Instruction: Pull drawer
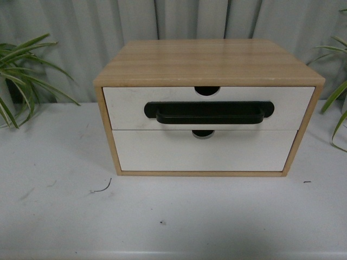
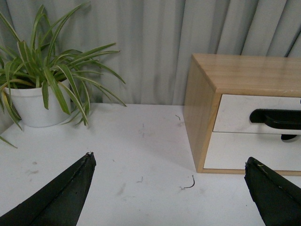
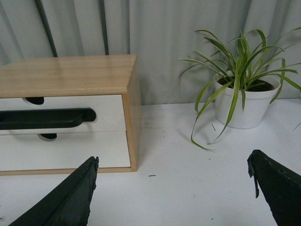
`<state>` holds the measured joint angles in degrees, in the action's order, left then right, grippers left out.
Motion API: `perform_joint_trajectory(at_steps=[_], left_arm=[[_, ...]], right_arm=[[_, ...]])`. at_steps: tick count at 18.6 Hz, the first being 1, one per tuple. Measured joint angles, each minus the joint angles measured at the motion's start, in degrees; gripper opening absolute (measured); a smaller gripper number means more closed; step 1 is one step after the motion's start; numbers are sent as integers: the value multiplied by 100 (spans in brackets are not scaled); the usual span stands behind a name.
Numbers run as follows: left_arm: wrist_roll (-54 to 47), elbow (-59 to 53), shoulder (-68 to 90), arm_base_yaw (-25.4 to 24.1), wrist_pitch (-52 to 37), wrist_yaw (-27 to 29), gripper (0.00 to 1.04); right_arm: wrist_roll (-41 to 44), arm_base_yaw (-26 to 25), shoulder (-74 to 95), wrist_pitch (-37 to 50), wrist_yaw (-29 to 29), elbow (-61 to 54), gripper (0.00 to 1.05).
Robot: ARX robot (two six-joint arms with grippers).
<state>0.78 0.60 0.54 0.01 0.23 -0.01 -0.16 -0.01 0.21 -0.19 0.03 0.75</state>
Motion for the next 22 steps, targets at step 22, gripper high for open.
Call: perform_joint_trajectory(at_steps=[22], left_arm=[[1029, 651, 1220, 839, 1080, 2315, 98]], right_arm=[[103, 4, 505, 876, -94, 4, 98]])
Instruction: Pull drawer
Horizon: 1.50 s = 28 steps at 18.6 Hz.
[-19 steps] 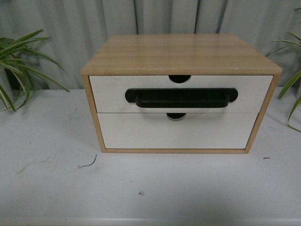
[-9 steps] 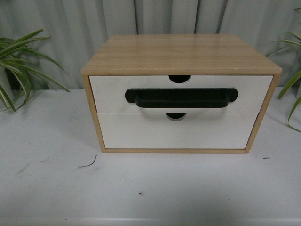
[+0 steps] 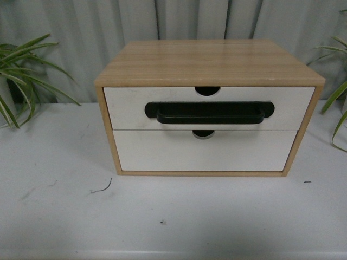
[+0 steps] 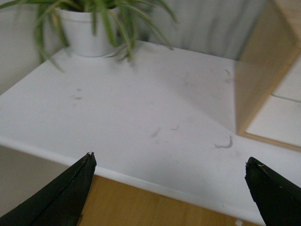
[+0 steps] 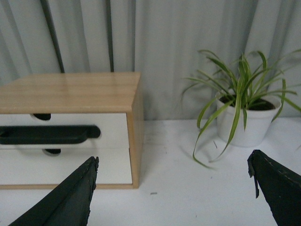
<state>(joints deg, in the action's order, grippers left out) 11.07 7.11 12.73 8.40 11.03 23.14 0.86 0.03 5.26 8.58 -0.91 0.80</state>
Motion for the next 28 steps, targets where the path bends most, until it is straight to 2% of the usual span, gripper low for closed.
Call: perform_joint_trajectory(at_steps=[1, 2, 3, 7, 9, 12, 13, 16, 18, 20, 23, 25, 28], left_arm=[[334, 98, 439, -295, -448, 743, 98], [382, 175, 804, -723, -986, 721, 98], [382, 354, 1381, -1078, -1659, 304, 98], [369, 658, 2273, -1440, -2404, -216, 98], [354, 1198, 3602, -1460, -3327, -592, 98], [146, 2341, 5390, -826, -4105, -1086, 98], [-72, 2684, 5838, -568, -4153, -1440, 98], [-1213, 3794, 6522, -26, -2966, -2752, 98], [-2420, 4708, 6664, 343, -1891, -3587, 98], [-3617, 5438, 6961, 800, -636, -4083, 98], [-5108, 6111, 7700, 1357, 876, -4116, 98], [-5611, 6489, 8159, 1615, 1189, -4096, 98], [-5851, 6767, 8603, 1832, 1384, -4113, 98]], right_arm=[[92, 83, 846, 835, -7, 13, 98], [192, 166, 1666, 1620, 33, 13, 98], [385, 306, 2935, 2802, 0, 144, 98], [575, 332, 4199, 3877, 37, 553, 98], [826, 422, 5855, 4806, 72, 1506, 98], [1093, 603, 7650, 4186, -133, 2918, 98], [1279, 651, 7851, 3880, -409, 3338, 98], [2347, 833, 7888, 2916, -1556, 4301, 98], [3519, 813, 7860, 1982, -2415, 4553, 98], [5086, 702, 7888, 944, -2983, 4896, 98], [7436, 588, 8065, -588, -3220, 5324, 98], [8741, 590, 8288, -1495, -3206, 5530, 98], [9676, 597, 8618, -2155, -2889, 5779, 98]])
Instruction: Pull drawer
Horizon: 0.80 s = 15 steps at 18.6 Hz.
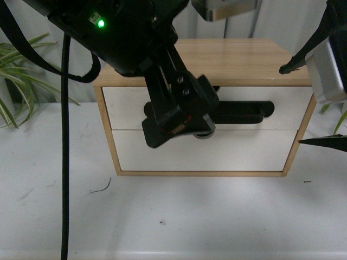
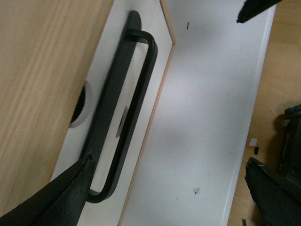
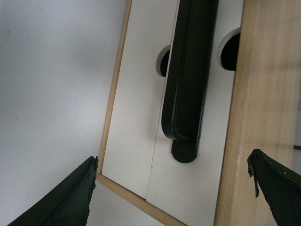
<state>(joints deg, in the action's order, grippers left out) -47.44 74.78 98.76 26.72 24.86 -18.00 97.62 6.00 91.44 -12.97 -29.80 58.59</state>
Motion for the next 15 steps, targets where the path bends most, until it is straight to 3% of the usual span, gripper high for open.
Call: perform_joint_trajectory(at_steps=[15], left_arm=[[-103, 184, 774, 44, -302, 39, 98]], right_arm=[[170, 308, 876, -592, 402, 726, 98]])
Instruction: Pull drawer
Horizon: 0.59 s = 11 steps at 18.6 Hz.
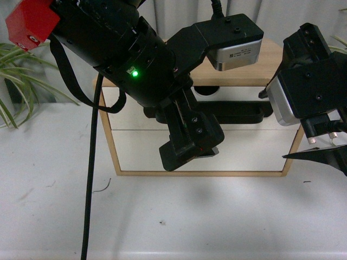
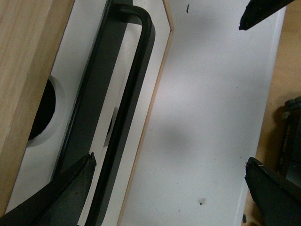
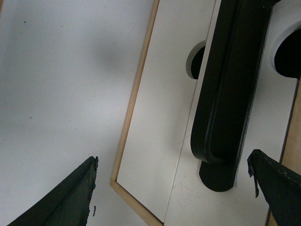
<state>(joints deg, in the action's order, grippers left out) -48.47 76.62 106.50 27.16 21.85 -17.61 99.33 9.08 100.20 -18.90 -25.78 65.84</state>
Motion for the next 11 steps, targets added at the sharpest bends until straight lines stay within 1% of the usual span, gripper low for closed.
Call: perform_joint_trajectory(at_steps=[6, 11], left_arm=[[9, 42, 256, -74, -245, 0, 98], [17, 52, 380, -85, -306, -2, 98]], right_arm=[[24, 229, 337, 87, 26, 127, 98], [26, 227, 575, 262, 63, 164, 98]])
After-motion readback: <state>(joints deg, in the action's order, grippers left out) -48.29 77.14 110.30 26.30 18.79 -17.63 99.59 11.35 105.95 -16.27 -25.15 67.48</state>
